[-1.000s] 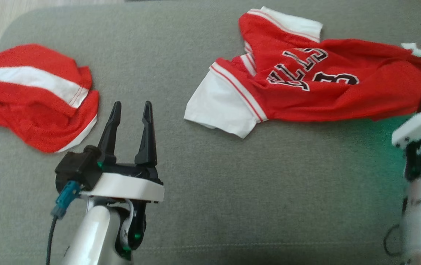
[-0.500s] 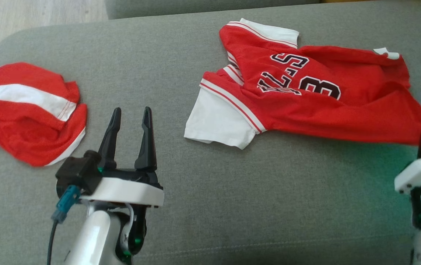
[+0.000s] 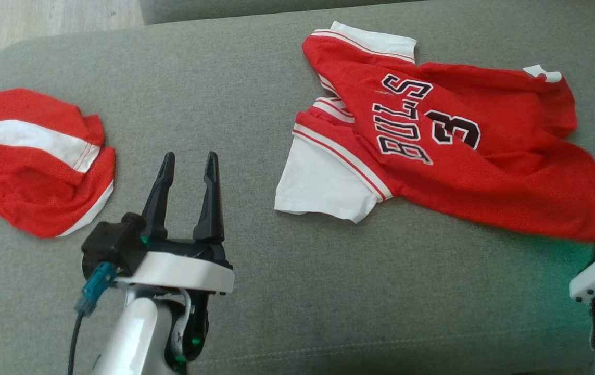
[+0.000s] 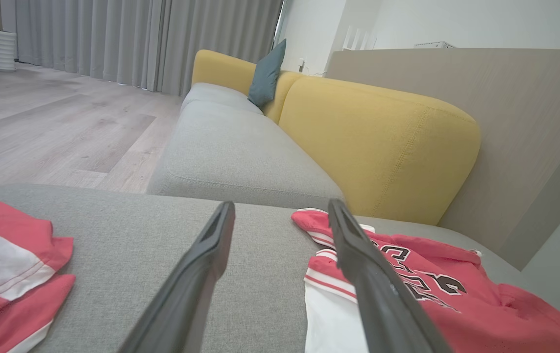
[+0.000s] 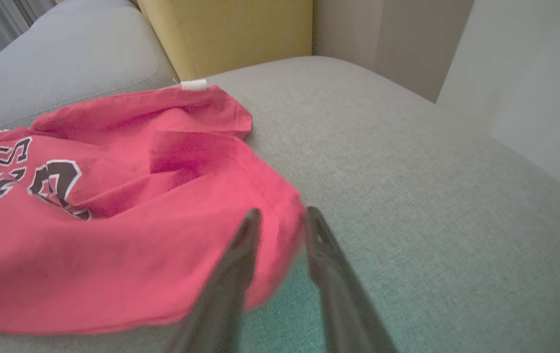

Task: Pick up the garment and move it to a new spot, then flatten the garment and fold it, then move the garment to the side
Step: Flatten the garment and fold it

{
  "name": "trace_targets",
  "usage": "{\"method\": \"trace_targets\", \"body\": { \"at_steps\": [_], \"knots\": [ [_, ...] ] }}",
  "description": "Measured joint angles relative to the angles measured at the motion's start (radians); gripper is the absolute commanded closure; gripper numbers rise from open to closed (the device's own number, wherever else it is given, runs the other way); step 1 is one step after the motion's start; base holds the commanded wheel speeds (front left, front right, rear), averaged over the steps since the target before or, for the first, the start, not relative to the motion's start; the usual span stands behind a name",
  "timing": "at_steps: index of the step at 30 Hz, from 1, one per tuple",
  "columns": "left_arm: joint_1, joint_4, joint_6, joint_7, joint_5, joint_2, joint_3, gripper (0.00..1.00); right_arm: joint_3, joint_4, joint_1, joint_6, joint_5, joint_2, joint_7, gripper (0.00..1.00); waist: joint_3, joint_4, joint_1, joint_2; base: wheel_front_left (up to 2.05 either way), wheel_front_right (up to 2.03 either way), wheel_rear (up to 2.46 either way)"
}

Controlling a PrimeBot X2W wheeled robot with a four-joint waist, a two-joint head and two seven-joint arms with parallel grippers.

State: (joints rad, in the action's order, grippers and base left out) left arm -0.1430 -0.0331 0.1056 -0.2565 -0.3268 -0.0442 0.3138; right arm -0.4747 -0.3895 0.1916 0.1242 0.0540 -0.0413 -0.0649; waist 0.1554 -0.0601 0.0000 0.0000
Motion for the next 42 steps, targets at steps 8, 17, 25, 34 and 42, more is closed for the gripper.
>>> {"method": "trace_targets", "body": {
  "at_steps": [8, 17, 25, 34, 42],
  "knots": [
    [0.000, -0.002, 0.000, 0.000, 0.000, 0.000, 0.000, 0.00, 0.111, 0.102, 0.003, 0.000, -0.047, 0.000, 0.127, 0.00, -0.010, -0.006, 0.0000, 0.0000, 0.00, 0.00, 0.00],
    [-0.005, -0.022, -0.015, 0.000, 0.009, 0.000, 0.040, 0.00, 0.190, 0.179, -0.053, 0.000, -0.025, 0.000, 0.195, 0.00, -0.002, -0.023, 0.0000, 0.0000, 0.00, 0.00, 0.00],
    [-0.080, -0.283, -0.038, 0.001, 0.035, 0.000, 0.157, 0.00, 0.209, 0.207, -0.054, 0.000, -0.016, 0.000, 0.206, 0.00, 0.020, -0.059, 0.0000, 0.0000, 0.00, 0.00, 0.00],
    [-0.258, -0.592, -0.026, 0.025, 0.034, 0.002, 0.204, 0.00, 0.233, 0.215, -0.053, 0.000, 0.000, 0.000, 0.215, 0.00, 0.047, -0.112, 0.0000, 0.0000, 0.00, 0.00, 0.00],
    [-0.347, -0.774, -0.042, 0.084, 0.045, 0.002, 0.238, 0.00, 0.233, 0.215, -0.038, 0.000, 0.009, 0.000, 0.232, 0.00, 0.067, -0.152, 0.0000, 0.0000, 0.00, 0.00, 0.00]
  ]
}}
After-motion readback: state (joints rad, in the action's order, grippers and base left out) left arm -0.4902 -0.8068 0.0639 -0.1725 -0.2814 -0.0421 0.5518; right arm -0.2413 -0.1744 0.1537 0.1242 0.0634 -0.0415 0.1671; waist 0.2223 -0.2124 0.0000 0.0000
